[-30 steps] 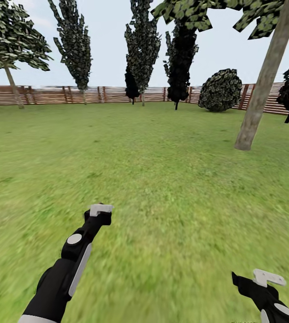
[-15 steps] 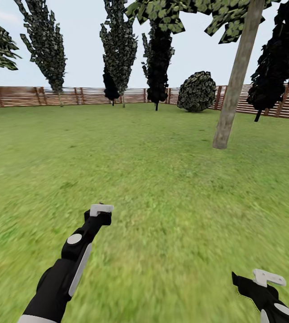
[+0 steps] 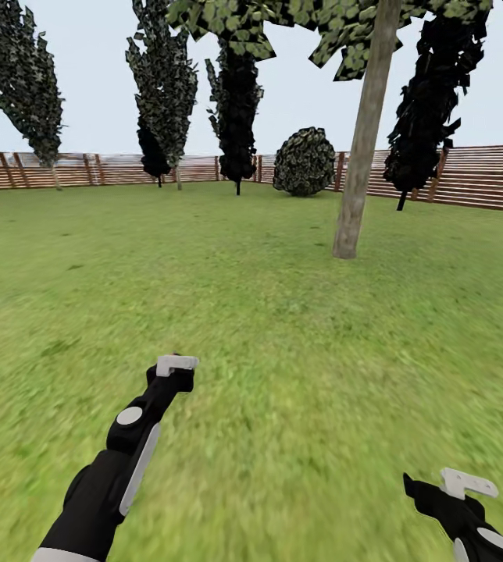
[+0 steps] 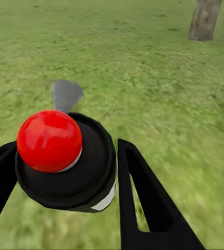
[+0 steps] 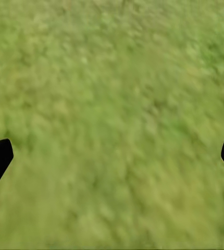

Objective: In the garden, pick up the pesticide atomizer on the floor and spray pesticide onto both trees until each tree trunk is fully covered.

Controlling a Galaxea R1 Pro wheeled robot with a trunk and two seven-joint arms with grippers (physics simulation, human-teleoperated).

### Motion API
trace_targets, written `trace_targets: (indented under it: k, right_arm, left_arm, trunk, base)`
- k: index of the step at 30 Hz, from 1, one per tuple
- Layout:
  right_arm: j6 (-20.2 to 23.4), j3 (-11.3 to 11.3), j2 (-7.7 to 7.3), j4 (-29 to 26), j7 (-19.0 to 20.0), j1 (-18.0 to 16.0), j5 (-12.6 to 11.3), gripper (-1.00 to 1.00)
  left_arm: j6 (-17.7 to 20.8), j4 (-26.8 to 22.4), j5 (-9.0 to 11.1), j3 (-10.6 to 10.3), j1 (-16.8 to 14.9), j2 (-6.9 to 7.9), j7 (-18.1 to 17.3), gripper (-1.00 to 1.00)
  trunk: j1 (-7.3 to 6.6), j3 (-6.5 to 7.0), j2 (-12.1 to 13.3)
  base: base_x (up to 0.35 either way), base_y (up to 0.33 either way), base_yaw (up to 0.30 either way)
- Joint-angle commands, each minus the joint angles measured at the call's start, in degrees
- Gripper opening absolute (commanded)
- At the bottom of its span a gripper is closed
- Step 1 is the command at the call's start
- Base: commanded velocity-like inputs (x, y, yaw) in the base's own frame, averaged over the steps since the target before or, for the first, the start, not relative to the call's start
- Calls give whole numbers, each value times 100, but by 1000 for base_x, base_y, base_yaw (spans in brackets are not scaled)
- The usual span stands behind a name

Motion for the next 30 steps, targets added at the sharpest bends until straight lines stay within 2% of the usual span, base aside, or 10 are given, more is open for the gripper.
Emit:
trace_targets:
  k: [1, 6, 30]
  right_arm:
    - [1, -2, -1, 0, 0, 0, 0, 100]
    - [-5, -14, -3, 0, 0, 0, -6, 100]
    - [-7, -16, -7, 12, -18, -1, -9, 100]
  left_arm:
    - [0, 0, -1, 0, 0, 1, 1, -100]
    - [0, -2, -1, 0, 0, 0, 4, -100]
    - [0, 0, 8, 0, 0, -2, -3, -100]
  trunk:
    - [0, 2, 0]
    - [0, 5, 0]
    - [0, 5, 0]
  base:
    - [301, -181, -240]
    - [301, -181, -89]
    - [301, -170, -2]
